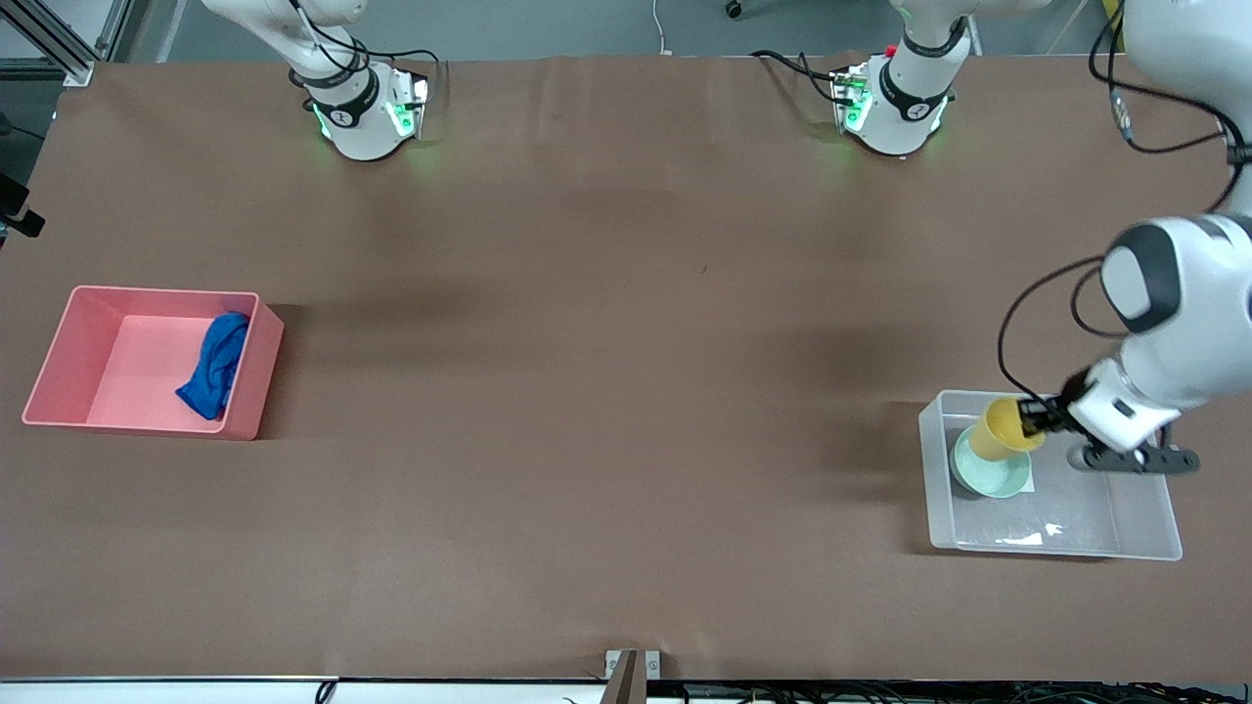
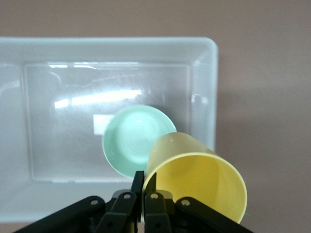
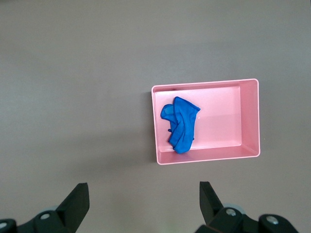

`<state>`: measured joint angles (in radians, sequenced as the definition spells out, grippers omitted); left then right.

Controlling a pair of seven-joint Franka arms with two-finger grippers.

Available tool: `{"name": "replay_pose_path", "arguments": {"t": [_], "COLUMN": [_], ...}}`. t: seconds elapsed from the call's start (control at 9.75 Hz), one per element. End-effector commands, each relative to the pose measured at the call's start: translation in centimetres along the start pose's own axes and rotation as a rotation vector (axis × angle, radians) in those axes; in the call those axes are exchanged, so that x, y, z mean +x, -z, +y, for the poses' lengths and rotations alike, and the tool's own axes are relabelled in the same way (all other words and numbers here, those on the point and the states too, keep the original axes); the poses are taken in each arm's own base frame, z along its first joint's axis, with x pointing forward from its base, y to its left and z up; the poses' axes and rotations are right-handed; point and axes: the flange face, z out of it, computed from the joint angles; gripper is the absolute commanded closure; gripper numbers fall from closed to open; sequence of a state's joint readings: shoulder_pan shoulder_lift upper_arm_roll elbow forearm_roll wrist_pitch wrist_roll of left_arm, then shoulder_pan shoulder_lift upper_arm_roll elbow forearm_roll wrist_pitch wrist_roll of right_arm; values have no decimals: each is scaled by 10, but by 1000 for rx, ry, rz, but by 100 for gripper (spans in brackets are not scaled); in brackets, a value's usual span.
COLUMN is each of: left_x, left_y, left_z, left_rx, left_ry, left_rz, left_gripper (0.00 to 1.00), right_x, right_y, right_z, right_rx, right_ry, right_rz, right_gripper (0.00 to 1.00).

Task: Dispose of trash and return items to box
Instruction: 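Carry the yellow cup with the left gripper into the green bowl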

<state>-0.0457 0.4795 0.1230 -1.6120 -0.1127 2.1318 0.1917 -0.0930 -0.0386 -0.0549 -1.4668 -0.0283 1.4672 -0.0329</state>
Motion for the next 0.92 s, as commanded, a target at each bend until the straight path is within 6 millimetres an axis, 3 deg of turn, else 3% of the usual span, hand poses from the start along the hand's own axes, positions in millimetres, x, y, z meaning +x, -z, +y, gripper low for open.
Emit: {"name": "replay_pose_path", "arguments": {"t": [0.0,0.1,0.41,0.51,0.62,0.72,0.82], "left_x": [13,11,2,1,2,5,9], "left_y": [-74,-84,-106,-112,-114,-105,-83], "left_z": [-27,-43,-40,-41,-37,-36,-35], "left_rx": [-2,2,-24,-25,-23,-22,-15], "left_ry": [-39,-65,-51,-49,-56,-59,-67], "left_rz": [-92,-101,-130,-137,-140,-125,-95], "left_gripper": [99,99,98,82,22,0,0], "right_x": [-2,-2,-2,-2,-2,-2,-2], "right_y": [1,2,1,1,1,1,1], "right_z": [1,1,1,0,0,0,0], "right_rx": [5,5,5,4,4,4,5], "right_ry": [13,13,13,14,14,14,14], "right_rz": [0,1,0,-2,-2,0,0], "right_gripper": [0,0,0,0,0,0,0]}}
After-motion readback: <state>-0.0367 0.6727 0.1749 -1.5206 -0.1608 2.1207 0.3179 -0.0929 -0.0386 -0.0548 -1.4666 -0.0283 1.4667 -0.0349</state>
